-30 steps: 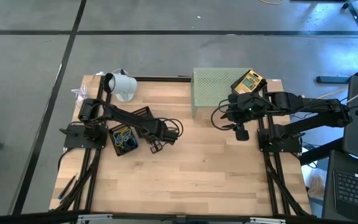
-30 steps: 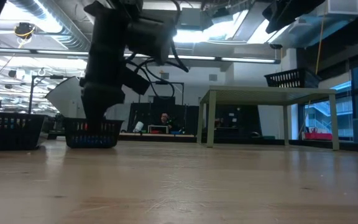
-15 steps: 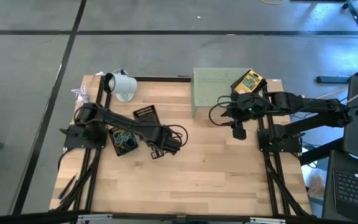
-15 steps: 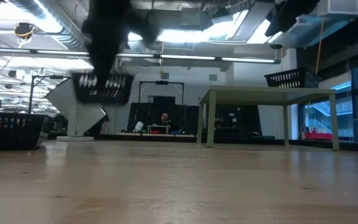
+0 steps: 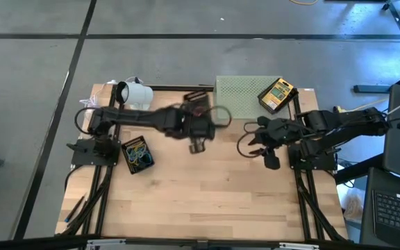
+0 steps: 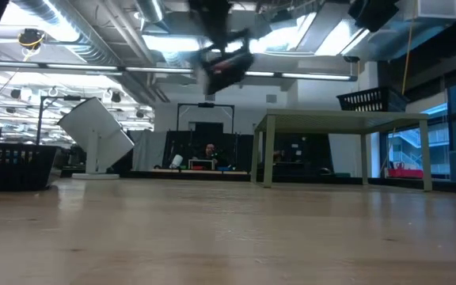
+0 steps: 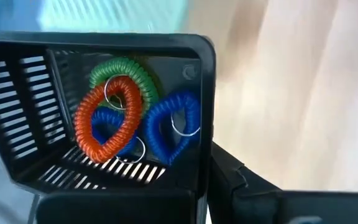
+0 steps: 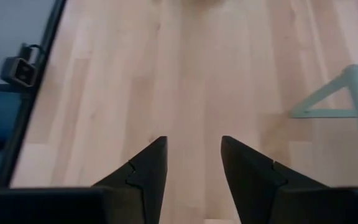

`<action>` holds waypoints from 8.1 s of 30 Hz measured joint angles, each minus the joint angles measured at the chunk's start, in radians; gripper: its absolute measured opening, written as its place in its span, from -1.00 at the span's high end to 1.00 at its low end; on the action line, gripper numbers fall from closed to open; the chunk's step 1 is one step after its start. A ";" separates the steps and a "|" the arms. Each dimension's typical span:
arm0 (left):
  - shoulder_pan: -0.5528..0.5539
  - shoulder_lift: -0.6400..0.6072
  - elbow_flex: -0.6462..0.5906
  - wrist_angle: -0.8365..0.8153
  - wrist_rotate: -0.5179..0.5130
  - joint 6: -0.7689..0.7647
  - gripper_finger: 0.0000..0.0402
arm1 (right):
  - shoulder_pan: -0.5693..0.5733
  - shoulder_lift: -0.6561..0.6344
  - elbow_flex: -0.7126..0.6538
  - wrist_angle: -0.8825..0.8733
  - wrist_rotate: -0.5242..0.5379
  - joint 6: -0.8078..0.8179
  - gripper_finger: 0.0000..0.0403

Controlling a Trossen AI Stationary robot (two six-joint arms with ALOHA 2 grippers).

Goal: Pick & Place Office Desk Supplies
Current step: Put the right black basket on the shelf, then adjust the baskets on the shelf

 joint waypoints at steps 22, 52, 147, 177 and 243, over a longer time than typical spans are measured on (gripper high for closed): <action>0.223 0.124 0.074 0.407 0.166 0.348 0.98 | 0.200 -0.001 0.001 -0.006 0.168 0.138 0.40; 0.257 0.246 0.213 0.387 0.211 0.367 0.78 | 0.200 0.000 0.001 -0.039 0.183 0.130 0.40; -0.192 -0.096 0.213 -0.295 -0.157 -0.132 0.84 | -0.585 0.213 0.000 0.053 0.061 -0.516 0.96; -0.192 -0.095 0.213 -0.295 -0.156 -0.132 0.83 | -0.588 0.214 0.202 -0.216 0.140 -0.279 -0.05; -0.192 -0.095 0.213 -0.295 -0.154 -0.107 0.86 | -0.721 0.201 0.095 -0.525 0.276 -0.348 0.95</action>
